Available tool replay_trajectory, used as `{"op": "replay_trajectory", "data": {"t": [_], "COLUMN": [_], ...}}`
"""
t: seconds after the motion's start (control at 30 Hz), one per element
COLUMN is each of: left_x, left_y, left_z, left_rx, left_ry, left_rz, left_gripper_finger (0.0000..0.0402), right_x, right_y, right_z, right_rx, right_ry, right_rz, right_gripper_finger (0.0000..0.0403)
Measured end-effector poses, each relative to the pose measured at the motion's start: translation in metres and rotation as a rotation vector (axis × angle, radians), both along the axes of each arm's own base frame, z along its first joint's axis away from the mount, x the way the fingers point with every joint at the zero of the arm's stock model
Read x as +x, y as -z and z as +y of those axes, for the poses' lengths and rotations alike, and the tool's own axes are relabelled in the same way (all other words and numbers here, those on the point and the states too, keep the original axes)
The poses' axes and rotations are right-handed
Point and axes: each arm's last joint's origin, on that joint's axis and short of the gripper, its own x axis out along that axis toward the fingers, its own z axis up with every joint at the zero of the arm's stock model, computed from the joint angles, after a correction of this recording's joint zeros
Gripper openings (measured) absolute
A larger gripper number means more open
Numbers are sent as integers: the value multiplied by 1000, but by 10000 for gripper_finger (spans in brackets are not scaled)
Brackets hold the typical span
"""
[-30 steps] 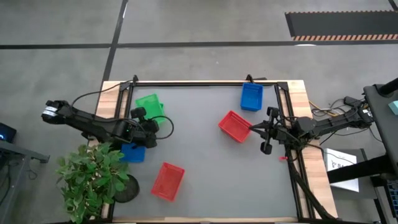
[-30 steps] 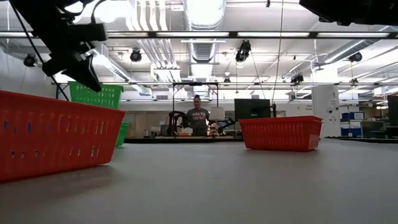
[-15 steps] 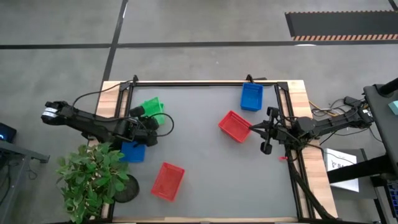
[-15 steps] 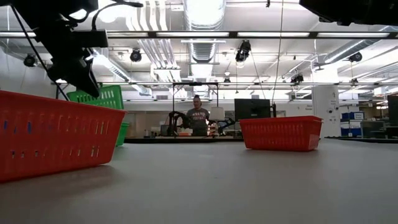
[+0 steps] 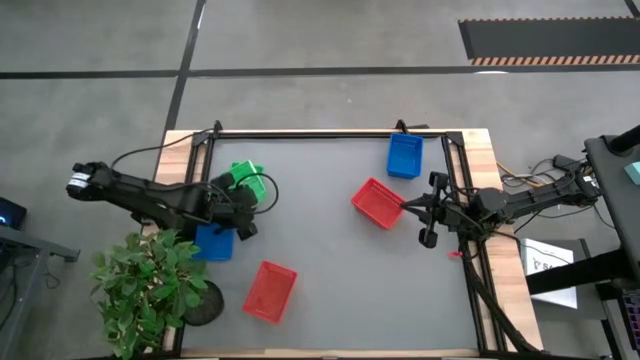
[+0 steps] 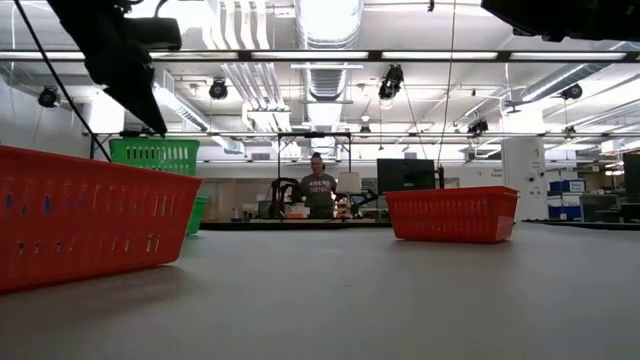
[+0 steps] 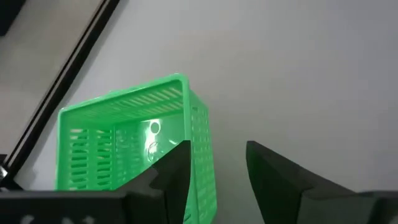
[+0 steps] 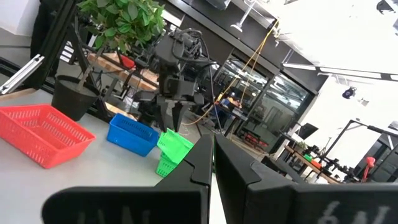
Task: Stack baskets by color
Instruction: Stack the right green basket on the stacked green baskets
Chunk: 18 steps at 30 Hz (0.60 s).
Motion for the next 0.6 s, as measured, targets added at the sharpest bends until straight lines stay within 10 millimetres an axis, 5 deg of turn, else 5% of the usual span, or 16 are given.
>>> {"op": "replay_trajectory", "data": {"t": [0.33, 0.6], "left_x": [19, 70], "left_y": [-31, -36], "left_z": [-1, 4], "left_rx": [-40, -105], "left_ry": [-164, -403], "left_rz": [-206, -239], "left_gripper_finger": [139, 139], "right_x": [0, 0], "right_y": [0, 1], "right_z": [0, 0], "right_rx": [-5, -17], "right_ry": [1, 3], "right_rz": [4, 14], "right_gripper_finger": [9, 9]}}
